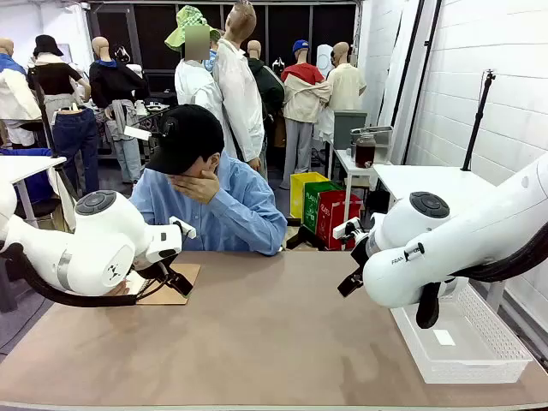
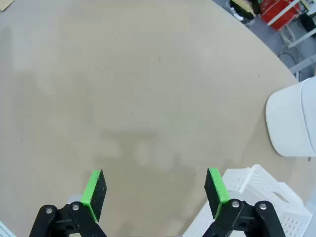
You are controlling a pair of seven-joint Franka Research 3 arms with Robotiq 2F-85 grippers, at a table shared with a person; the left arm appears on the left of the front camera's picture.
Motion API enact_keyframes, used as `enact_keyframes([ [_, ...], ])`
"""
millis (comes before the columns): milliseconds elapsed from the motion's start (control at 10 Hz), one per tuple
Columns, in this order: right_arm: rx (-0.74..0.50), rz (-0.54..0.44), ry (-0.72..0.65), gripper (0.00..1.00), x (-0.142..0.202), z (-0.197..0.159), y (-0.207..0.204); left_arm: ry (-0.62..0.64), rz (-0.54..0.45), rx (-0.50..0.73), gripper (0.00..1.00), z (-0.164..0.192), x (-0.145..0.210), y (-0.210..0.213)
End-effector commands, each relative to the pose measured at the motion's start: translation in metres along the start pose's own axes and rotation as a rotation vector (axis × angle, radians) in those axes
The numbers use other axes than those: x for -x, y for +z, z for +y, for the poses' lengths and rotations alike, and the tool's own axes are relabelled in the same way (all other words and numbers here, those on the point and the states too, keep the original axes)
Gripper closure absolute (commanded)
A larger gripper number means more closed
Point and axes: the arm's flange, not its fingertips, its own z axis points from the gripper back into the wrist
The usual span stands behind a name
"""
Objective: Sort the paper based on its condition.
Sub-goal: If a person hands you a paper, place it in the Organizing basket , and if it's crumpled, put it in the Trash can.
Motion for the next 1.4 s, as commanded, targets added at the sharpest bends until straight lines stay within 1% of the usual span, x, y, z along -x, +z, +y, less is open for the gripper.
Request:
enact_keyframes([
  [0, 0.0, 0.0, 0.0, 0.0, 0.0, 0.0, 0.0, 0.0, 0.0, 0.0, 0.0, 0.0, 0.0, 0.0],
  [1300, 0.0, 0.0, 0.0, 0.0, 0.0, 0.0, 0.0, 0.0, 0.0, 0.0, 0.0, 0.0, 0.0, 0.0],
])
